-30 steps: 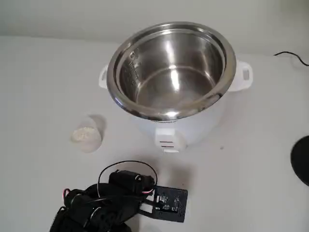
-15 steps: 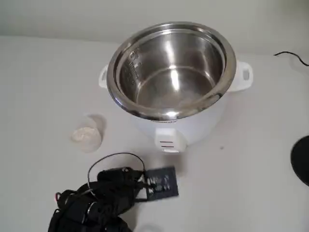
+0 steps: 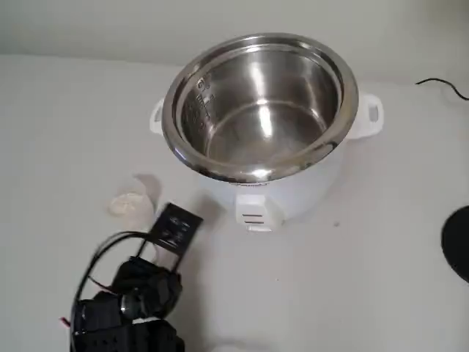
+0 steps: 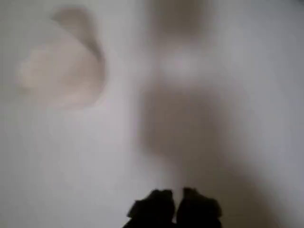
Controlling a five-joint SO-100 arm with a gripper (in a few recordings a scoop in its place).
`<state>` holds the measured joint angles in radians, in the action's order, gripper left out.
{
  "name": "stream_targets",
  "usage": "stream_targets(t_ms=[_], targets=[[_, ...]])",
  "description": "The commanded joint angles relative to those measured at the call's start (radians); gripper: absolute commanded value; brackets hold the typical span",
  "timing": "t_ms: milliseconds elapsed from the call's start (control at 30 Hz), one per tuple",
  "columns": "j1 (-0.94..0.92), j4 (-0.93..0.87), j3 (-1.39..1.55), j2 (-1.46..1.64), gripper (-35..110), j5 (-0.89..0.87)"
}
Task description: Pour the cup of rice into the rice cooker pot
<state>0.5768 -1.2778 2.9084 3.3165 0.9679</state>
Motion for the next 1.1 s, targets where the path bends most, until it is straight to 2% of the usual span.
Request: stream_targets(t_ms=[0,200,367,467,667,733,867,1000,1067], targets=[[0.077,0.097,-0.193,0.009,12,0.123],[0.101,0.454,-0.133,0.008,32,0.354],[0.114,0.781,0.106,0.008,45,0.529],[0.120,0.862,0.199,-0.002,48,0.618],[0.057,0.842,0.199,-0.101,60,0.675],[0.035,0.890,0.198,-0.166,62,0.676],[0.015,1.085,0.190,-0.394,63,0.644],[-0.002,1.439,0.192,-0.713,63,0.606],[0.000,1.546,0.189,-0.818,63,0.589]])
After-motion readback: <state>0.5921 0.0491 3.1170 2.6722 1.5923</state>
